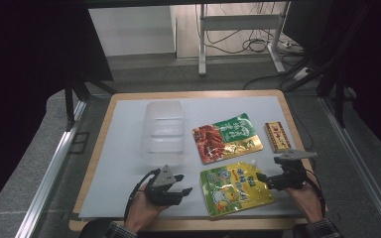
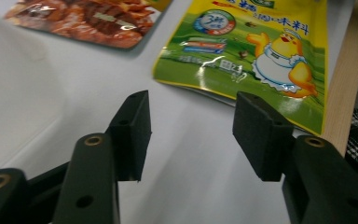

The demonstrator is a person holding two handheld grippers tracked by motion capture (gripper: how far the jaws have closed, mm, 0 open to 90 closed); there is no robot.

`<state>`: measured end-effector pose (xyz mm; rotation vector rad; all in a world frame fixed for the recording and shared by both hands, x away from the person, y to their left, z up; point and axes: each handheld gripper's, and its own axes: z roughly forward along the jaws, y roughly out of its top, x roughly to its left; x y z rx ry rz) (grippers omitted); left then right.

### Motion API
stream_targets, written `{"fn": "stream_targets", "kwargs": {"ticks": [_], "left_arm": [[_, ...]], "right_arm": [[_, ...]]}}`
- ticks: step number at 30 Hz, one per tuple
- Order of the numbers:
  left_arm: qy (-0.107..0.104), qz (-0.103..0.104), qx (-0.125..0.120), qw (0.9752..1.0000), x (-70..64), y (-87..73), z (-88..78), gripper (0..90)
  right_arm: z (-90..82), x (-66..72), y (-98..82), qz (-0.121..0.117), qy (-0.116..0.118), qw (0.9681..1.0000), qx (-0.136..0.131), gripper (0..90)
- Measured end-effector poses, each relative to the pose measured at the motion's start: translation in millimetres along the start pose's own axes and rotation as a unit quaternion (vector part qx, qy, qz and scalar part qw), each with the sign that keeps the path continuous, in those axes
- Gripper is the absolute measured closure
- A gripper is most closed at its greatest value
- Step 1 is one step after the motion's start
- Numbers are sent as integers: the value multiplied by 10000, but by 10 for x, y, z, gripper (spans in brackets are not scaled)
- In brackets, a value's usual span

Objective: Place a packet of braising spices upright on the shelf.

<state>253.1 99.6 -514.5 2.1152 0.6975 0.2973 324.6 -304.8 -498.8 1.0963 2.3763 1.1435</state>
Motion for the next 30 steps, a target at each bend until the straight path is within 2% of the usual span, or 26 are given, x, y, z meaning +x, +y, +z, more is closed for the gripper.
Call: {"fn": "stream_targets", "kwargs": {"ticks": [4, 8, 9, 11, 17, 23, 27, 29, 30], "left_arm": [[-95, 74, -20, 9999, -60, 46, 112, 550], [-234, 129, -33, 9996, -116, 90, 215, 643], [-237, 152, -24, 9996, -127, 97, 234, 696], [-257, 206, -25, 9995, -156, 121, 287, 723], [-430, 205, -97, 9988, -190, 215, 432, 893], [-501, 276, -126, 9983, -224, 301, 585, 896], [-458, 357, 31, 9983, -225, 304, 705, 896], [-561, 251, -27, 9981, -190, 282, 713, 897], [-560, 266, 8, 9981, -185, 284, 715, 898]], "right_arm": [[-1, 0, -5, 72, 24, 10000, -42, 17], [2, 11, -5, 52, 11, 10000, -39, 17], [4, 19, -4, 26, -8, 10000, 3, 17], [6, 21, -5, 21, -6, 10000, 17, 18], [17, 39, -10, 5, 12, 10000, 94, 17], [7, 41, -25, 10, 44, 9999, 130, 17], [4, 40, -30, 27, 62, 9999, 142, 17], [6, 40, -33, 30, 66, 9999, 150, 17], [5, 40, -33, 33, 67, 9999, 155, 17]]}}
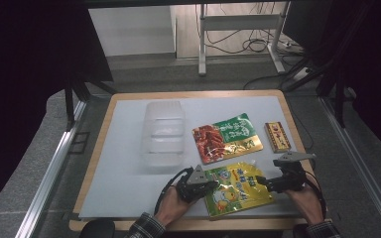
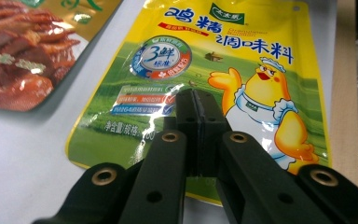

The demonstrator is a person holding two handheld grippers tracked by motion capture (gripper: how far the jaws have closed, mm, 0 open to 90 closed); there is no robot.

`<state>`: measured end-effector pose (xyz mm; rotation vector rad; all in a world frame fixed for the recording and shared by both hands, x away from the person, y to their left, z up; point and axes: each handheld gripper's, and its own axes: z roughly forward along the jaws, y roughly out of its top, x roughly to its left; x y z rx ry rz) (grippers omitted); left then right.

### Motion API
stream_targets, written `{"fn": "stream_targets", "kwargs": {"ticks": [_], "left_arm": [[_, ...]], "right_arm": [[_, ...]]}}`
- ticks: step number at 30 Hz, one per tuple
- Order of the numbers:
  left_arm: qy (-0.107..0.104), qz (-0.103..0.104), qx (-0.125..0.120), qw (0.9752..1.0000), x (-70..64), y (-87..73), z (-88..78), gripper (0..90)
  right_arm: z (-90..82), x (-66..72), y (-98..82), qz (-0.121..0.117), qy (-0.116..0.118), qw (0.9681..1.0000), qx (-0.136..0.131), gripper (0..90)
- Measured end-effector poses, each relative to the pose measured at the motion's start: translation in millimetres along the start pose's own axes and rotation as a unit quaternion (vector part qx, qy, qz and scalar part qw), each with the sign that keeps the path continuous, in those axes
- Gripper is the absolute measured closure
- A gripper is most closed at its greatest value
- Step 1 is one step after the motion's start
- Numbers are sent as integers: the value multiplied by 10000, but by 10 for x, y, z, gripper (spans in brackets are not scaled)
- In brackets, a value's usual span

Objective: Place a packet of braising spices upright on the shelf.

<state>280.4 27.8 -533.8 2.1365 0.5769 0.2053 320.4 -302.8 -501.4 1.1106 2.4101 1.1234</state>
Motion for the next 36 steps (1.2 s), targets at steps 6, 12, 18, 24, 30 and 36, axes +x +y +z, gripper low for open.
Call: {"fn": "stream_targets", "kwargs": {"ticks": [6, 12, 18, 24, 30, 36], "left_arm": [[193, 85, -47, 9998, -53, -45, 13, 900], [299, 130, -34, 9995, -88, -72, 2, 900], [319, 116, 111, 9994, -103, -99, -20, 900], [237, 12, 225, 9995, -81, -121, -36, 900], [207, 9, 287, 9994, -66, -126, -45, 900], [217, 9, 279, 9994, -70, -128, -45, 900]], "right_arm": [[-17, 11, -19, 15, 29, 10000, 44, 18], [-58, 4, -54, 54, 63, 10000, 53, 19], [-59, 39, -67, 172, 193, 9995, 157, 23], [24, 113, -66, 177, 412, 9984, 350, 16], [88, 145, -58, 377, 570, 9959, 588, 60], [115, 122, -47, 676, 937, 9912, 650, 240]]}}
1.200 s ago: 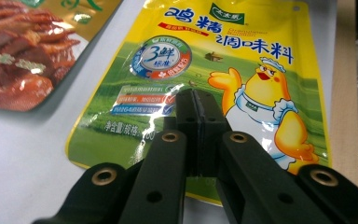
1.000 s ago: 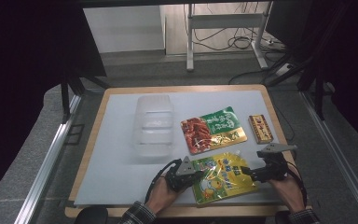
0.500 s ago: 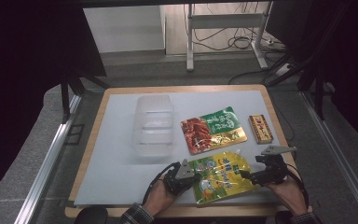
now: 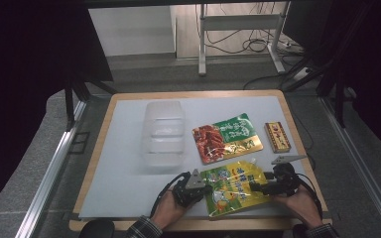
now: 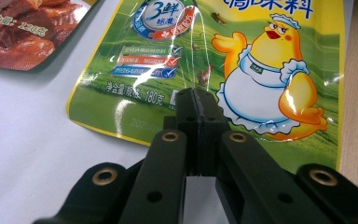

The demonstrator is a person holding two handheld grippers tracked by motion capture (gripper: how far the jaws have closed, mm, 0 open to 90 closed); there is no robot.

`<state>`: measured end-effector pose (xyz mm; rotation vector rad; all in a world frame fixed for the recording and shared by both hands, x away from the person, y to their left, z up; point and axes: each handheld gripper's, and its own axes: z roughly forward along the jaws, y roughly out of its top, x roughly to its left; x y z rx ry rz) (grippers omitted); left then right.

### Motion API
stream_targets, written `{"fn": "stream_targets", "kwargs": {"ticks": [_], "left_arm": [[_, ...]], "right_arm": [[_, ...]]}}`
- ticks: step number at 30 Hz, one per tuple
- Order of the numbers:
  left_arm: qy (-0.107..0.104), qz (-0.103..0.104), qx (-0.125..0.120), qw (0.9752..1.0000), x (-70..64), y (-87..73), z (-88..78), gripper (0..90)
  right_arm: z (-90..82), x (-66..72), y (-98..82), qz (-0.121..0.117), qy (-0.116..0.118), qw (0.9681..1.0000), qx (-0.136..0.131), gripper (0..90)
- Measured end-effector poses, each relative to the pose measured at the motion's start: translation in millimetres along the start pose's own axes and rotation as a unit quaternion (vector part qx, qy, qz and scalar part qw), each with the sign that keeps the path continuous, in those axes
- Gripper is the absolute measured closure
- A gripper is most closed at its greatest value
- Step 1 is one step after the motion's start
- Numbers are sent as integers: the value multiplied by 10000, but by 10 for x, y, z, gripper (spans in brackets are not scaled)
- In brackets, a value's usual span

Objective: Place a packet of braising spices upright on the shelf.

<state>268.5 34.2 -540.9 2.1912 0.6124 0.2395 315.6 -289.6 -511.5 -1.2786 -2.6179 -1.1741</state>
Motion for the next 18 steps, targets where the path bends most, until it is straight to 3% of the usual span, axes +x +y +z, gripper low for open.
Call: {"fn": "stream_targets", "kwargs": {"ticks": [5, 12, 15, 16, 18], "left_arm": [[-7, -16, -13, 10000, 2, -2, 0, 900], [7, 23, -41, 10000, 1, -7, -2, 899], [-3, 37, -63, 10000, 4, -9, -4, 898], [20, 65, -72, 10000, -3, -10, -6, 898], [83, 133, -87, 9998, -21, -13, -11, 897]], "right_arm": [[44, 13, 28, 123, 234, 9996, 123, 289], [51, 5, 54, 334, 529, 9979, 152, 285], [22, 6, 68, 340, 345, 9987, 164, 433], [-11, -13, 70, 360, 296, 9989, 94, 532], [-28, -25, 68, 394, 332, 9987, 25, 562]]}}
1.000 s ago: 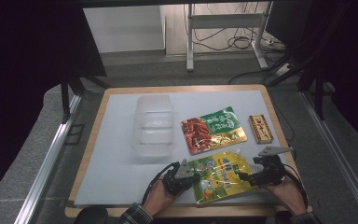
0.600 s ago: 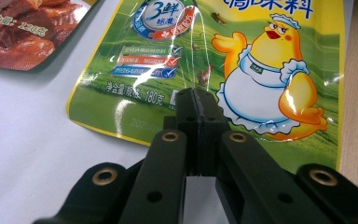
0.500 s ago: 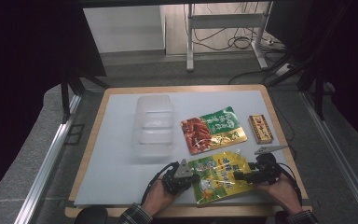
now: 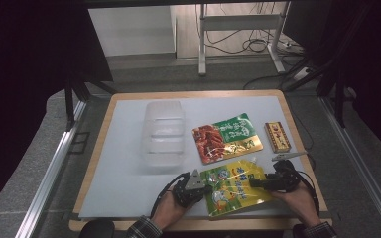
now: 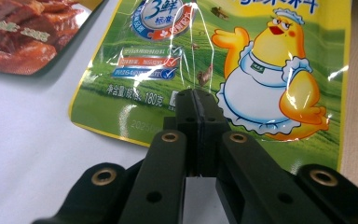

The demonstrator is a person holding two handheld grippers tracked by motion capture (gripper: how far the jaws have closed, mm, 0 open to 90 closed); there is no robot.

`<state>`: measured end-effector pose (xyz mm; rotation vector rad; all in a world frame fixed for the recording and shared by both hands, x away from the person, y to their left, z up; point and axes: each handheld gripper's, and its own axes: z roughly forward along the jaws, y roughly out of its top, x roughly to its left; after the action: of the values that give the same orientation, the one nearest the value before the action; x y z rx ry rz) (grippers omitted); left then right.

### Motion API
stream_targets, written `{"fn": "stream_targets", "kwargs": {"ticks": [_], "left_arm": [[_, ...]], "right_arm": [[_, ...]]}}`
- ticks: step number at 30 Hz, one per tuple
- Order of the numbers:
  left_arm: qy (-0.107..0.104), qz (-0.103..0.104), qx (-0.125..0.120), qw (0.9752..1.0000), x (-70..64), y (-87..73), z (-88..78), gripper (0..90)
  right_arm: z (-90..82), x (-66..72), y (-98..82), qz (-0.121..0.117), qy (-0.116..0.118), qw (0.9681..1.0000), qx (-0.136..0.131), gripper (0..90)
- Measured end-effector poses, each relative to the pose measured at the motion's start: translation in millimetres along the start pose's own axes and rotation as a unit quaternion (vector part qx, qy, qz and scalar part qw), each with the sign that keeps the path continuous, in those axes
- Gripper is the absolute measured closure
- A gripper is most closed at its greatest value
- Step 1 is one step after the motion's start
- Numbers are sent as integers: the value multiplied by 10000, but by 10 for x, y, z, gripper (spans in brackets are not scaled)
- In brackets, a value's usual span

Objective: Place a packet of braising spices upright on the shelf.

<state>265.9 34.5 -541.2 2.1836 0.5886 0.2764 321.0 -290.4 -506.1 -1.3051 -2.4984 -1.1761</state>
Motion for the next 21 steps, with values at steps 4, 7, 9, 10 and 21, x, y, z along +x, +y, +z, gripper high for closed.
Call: {"fn": "stream_targets", "kwargs": {"ticks": [4, 7, 9, 10, 21], "left_arm": [[97, 55, -21, 9999, -25, 2, -14, 895], [138, 65, 2, 9999, -33, 16, -37, 883], [180, 38, -19, 9998, -35, 21, -67, 853], [193, 13, -38, 9998, -32, 22, -85, 838], [197, -64, -64, 9998, -58, 18, -266, 617]], "right_arm": [[-66, -18, 4, 54, 137, 9997, -170, 760], [-90, -1, 36, 30, 258, 9994, -209, 844], [-97, 30, 58, -44, 210, 9995, -210, 859], [-99, 46, 69, -65, 191, 9995, -239, 862], [-166, 139, 229, -159, 463, 9981, -372, 867]]}}
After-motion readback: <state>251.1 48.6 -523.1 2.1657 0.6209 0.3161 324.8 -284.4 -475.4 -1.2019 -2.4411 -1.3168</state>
